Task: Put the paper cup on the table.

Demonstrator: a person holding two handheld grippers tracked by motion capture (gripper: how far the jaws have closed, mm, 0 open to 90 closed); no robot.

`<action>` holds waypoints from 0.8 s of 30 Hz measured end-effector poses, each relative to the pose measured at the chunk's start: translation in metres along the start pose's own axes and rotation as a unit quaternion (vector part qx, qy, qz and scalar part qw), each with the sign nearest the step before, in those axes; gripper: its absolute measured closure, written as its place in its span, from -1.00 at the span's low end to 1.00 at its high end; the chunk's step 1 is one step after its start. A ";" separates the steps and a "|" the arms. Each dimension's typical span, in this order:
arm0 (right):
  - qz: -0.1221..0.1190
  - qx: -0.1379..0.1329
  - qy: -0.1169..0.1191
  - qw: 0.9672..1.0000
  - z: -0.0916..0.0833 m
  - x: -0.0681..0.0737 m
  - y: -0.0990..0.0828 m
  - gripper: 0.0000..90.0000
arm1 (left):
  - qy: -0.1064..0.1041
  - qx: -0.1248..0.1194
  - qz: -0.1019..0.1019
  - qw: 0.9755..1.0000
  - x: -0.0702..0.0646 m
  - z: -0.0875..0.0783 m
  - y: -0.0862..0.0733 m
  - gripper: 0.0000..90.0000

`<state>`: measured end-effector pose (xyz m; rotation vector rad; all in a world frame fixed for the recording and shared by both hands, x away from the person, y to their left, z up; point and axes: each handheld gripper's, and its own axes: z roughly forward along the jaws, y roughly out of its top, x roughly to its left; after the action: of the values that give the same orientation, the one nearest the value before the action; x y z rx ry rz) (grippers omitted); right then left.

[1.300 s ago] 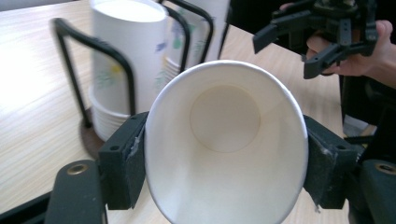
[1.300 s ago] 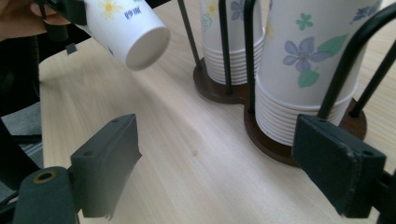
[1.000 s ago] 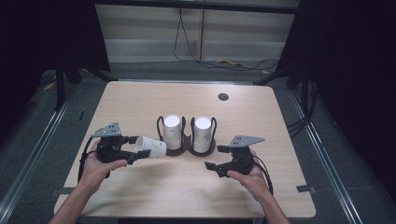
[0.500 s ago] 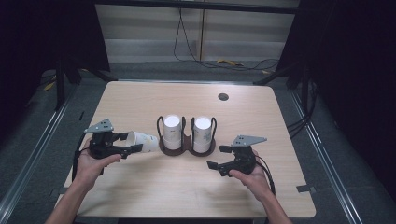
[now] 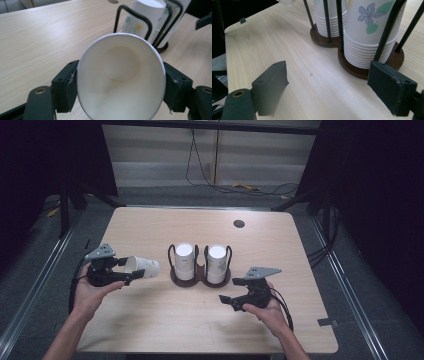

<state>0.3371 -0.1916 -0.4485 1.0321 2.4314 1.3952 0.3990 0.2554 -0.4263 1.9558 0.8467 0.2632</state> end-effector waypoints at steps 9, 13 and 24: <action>-0.001 0.003 -0.002 1.000 0.000 0.001 -0.001 -0.63 | 0.016 0.019 -0.015 1.000 0.017 0.003 0.008 -0.43; 0.000 0.008 0.000 1.000 0.003 -0.001 -0.001 -0.62 | 0.022 0.044 -0.008 0.999 0.020 0.005 0.014 -0.43; -0.001 0.013 0.006 1.000 0.006 0.001 -0.001 -0.62 | 0.082 0.104 -0.021 0.991 0.037 0.021 0.020 -0.43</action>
<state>0.3383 -0.1877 -0.4525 1.0304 2.4644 1.3778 0.4457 0.2587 -0.4259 2.1286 1.0570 0.3261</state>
